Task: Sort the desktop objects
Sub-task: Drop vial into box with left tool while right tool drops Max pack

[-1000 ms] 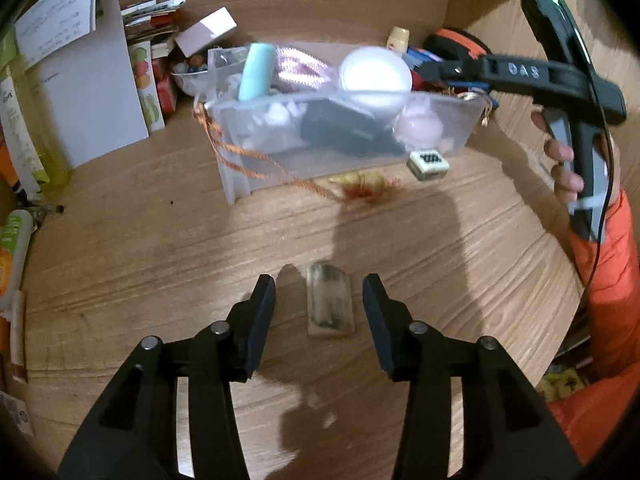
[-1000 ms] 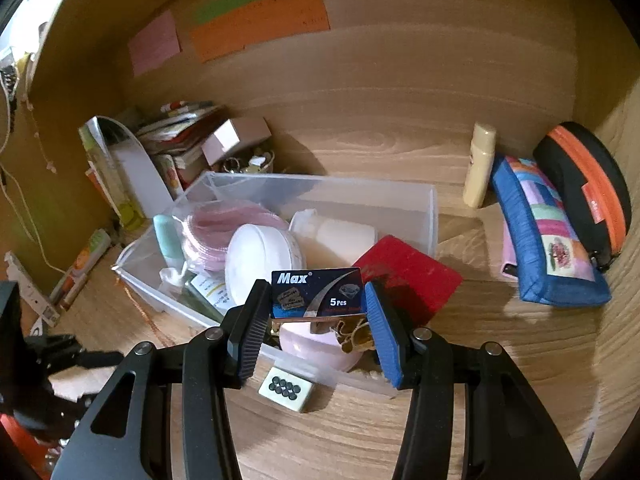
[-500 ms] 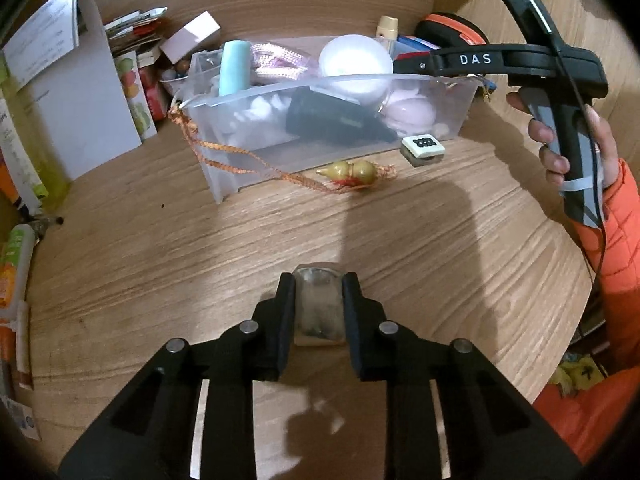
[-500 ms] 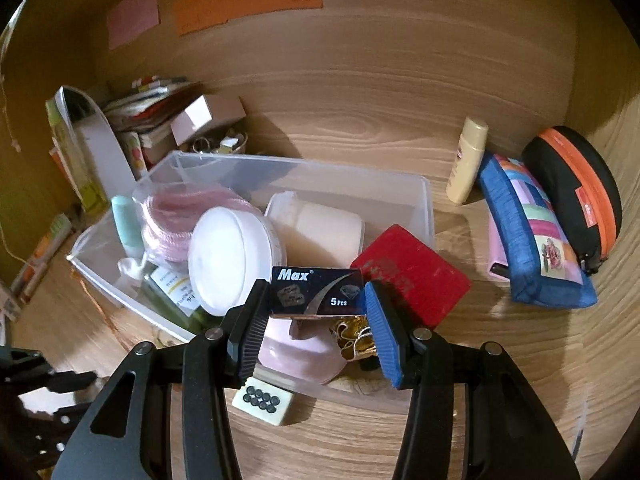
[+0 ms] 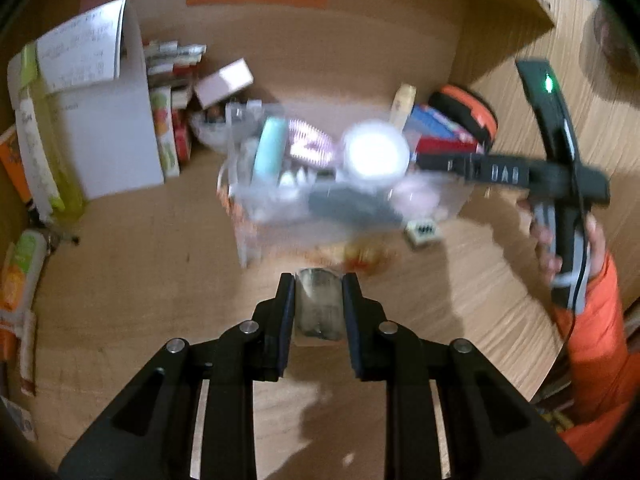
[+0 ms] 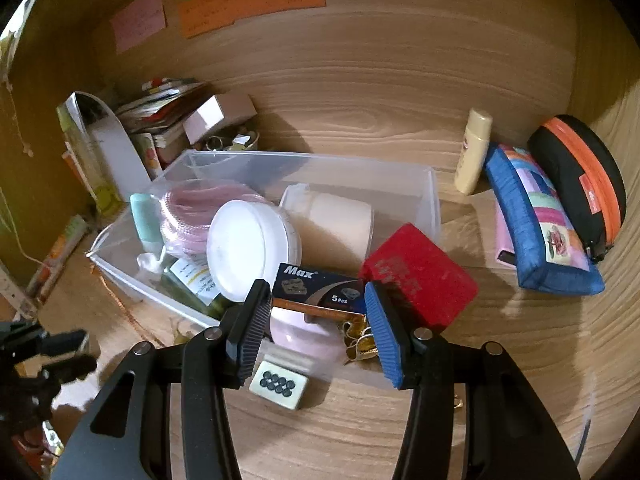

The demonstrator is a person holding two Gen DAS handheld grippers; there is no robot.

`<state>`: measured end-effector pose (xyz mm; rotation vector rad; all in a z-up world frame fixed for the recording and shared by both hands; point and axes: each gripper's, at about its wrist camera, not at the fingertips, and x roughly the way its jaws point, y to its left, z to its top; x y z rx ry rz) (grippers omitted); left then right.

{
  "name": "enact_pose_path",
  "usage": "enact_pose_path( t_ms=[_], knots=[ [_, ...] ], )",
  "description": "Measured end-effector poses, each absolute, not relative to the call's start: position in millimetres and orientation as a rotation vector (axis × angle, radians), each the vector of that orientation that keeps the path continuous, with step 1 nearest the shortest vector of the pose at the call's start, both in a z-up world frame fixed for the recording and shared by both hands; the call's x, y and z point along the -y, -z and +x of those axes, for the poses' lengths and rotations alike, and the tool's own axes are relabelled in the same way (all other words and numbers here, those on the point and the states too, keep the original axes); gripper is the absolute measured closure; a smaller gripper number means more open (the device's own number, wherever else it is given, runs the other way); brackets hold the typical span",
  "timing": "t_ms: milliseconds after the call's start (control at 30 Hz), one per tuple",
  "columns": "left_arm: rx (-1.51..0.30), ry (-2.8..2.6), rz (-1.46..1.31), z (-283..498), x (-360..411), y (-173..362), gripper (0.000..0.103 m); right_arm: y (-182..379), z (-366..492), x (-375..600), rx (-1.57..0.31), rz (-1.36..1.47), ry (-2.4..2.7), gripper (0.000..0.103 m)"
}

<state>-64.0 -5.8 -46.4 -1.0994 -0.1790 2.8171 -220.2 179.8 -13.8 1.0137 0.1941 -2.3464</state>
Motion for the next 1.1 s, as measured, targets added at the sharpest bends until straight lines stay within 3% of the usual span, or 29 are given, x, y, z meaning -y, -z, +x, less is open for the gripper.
enact_pose_path(
  t_ms=[400, 567, 933, 1100],
  knots=[
    [0.211, -2.880, -0.986, -127, 15, 17, 0.080, 10, -210, -188, -0.148, 0.990, 2.339, 0.057],
    [0.200, -2.883, -1.039, -148, 14, 26, 0.080, 9, -206, -195, -0.105, 0.991, 2.327, 0.046],
    [0.189, -2.891, -1.051, -146, 11, 33, 0.080, 4, -177, -195, -0.204, 0.918, 2.360, 0.041],
    [0.171, -2.903, -0.990, -129, 8, 25, 0.058, 7, -169, -194, -0.231, 0.907, 2.357, 0.033]
  ],
)
